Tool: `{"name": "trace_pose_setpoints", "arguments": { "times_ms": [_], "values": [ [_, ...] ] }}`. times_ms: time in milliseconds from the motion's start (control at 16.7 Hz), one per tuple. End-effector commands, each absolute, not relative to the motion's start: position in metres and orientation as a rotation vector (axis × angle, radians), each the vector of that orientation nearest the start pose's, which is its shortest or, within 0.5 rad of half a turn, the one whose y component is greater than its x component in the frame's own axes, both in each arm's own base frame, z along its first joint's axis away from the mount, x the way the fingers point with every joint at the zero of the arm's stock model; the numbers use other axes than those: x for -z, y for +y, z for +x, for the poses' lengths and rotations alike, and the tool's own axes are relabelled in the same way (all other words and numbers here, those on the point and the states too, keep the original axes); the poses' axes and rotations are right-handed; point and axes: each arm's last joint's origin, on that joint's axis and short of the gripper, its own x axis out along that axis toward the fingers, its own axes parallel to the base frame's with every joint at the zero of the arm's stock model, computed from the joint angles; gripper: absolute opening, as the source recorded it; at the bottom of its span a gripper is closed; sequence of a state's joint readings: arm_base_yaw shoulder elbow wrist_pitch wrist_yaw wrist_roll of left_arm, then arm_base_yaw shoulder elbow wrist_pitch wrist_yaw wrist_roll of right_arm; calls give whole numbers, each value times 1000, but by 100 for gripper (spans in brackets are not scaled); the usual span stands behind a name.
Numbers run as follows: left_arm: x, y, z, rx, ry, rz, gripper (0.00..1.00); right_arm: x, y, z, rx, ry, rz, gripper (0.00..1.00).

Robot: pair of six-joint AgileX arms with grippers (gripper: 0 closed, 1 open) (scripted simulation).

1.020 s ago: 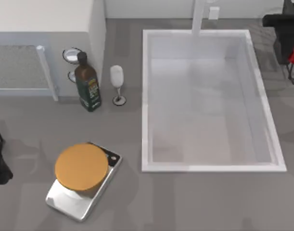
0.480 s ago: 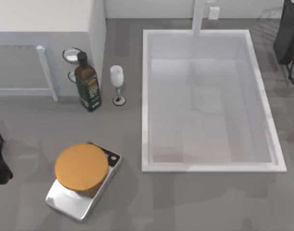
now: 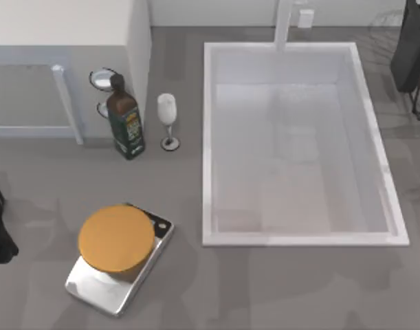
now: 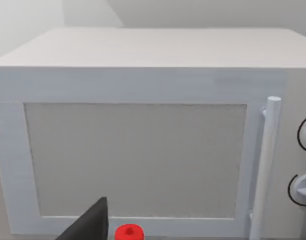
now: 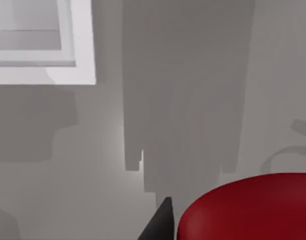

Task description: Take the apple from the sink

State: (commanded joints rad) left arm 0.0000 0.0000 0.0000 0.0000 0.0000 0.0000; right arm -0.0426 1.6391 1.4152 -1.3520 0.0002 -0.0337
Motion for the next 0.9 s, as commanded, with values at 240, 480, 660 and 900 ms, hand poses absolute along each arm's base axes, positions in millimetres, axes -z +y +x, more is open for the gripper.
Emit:
{"name": "trace_pose_setpoints", "arguments": {
  "times_ms": [240, 480, 660, 900],
  "values": [
    [-160, -1, 106, 0, 0, 0, 100, -238, -10, 299, 7, 1581, 7, 0],
    [-160, -1, 106, 0, 0, 0, 100, -189, -11, 301, 8, 1554, 7, 0],
    [-160, -1, 106, 0, 0, 0, 100, -163, -11, 295, 8, 1568, 8, 0],
    [-160, -1, 106, 0, 0, 0, 100, -160, -11, 295, 8, 1571, 8, 0]
  ]
}}
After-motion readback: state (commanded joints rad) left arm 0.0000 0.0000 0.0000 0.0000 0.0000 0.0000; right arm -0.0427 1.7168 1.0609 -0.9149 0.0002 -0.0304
